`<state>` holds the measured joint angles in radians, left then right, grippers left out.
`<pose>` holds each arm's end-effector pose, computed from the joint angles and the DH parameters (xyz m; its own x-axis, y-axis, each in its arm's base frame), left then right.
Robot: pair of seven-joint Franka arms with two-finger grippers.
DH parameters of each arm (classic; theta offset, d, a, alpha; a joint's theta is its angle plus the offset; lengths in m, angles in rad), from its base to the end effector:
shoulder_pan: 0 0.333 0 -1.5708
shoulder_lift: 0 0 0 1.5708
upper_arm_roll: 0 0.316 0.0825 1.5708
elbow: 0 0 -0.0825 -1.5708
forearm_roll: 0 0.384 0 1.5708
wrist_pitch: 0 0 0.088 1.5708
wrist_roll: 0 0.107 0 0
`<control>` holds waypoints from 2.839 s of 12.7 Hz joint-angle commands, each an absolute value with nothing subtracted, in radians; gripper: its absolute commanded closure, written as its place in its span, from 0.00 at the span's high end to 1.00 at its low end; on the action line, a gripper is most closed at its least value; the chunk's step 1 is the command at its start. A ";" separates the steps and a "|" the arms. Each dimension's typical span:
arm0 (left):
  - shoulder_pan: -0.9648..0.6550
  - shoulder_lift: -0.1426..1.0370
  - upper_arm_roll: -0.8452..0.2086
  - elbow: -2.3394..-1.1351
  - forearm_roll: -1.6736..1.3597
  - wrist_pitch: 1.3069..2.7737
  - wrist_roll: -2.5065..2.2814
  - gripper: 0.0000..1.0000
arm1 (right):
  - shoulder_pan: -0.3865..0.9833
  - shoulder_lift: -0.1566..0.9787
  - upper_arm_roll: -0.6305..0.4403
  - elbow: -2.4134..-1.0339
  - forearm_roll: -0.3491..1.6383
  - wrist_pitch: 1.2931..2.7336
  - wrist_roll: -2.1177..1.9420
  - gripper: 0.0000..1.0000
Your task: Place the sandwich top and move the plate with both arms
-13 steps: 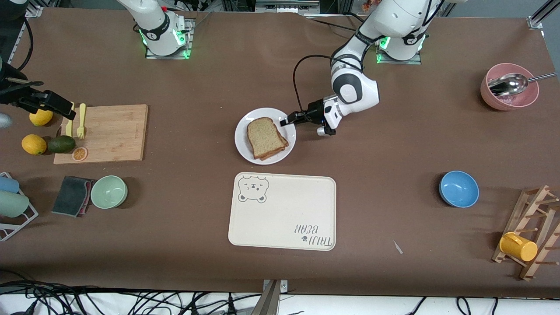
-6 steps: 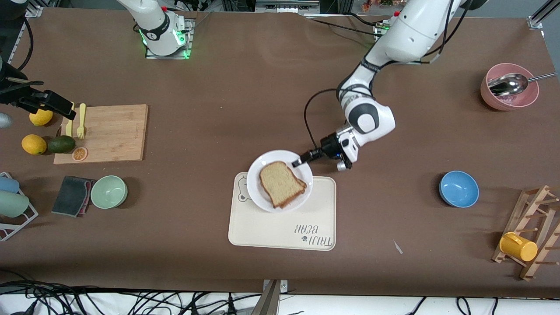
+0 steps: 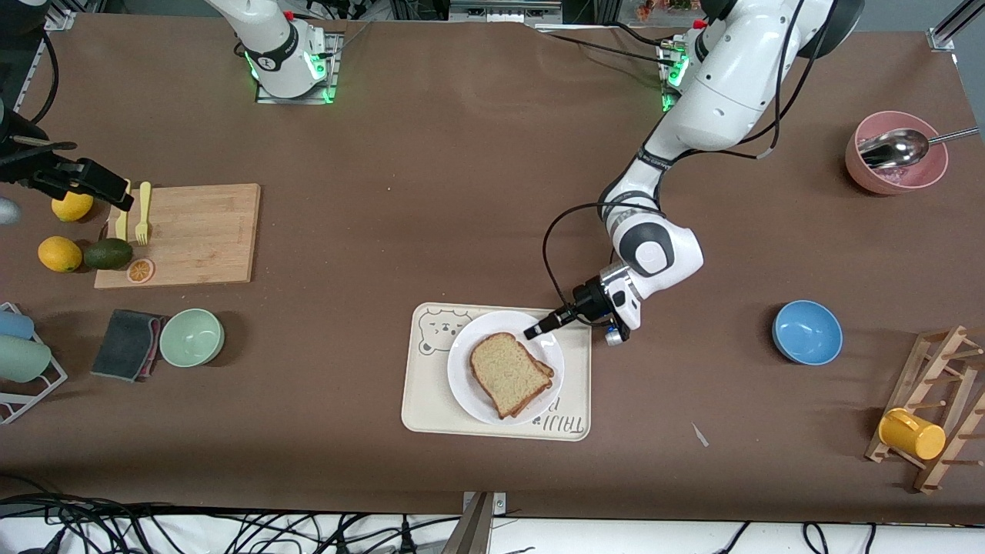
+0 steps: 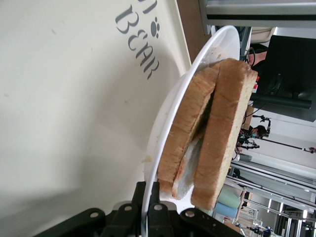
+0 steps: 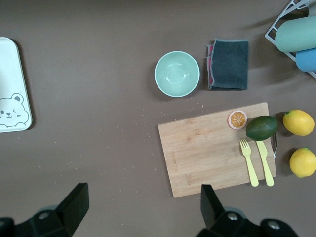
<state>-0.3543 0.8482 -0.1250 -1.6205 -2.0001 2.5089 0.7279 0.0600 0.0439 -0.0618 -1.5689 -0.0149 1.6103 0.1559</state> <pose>0.6107 -0.2993 0.1240 0.8434 0.4992 -0.1988 0.3738 -0.2793 0.8844 0.5711 -0.0018 0.6042 0.9877 -0.1564 0.0003 -0.1564 -0.9875 0.0178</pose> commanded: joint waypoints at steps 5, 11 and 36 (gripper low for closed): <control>-0.397 0.925 -0.114 -1.517 -1.956 2.549 0.646 0.00 | 0.044 0.048 -0.049 -1.546 0.003 1.597 0.147 1.00; -0.391 0.905 -0.112 -1.535 -1.936 2.549 0.646 0.00 | 0.044 0.046 -0.051 -1.548 0.012 1.597 0.147 1.00; -0.086 0.301 -0.178 -2.128 -1.358 2.536 0.667 1.00 | 0.044 0.048 -0.051 -1.548 0.012 1.598 0.144 1.00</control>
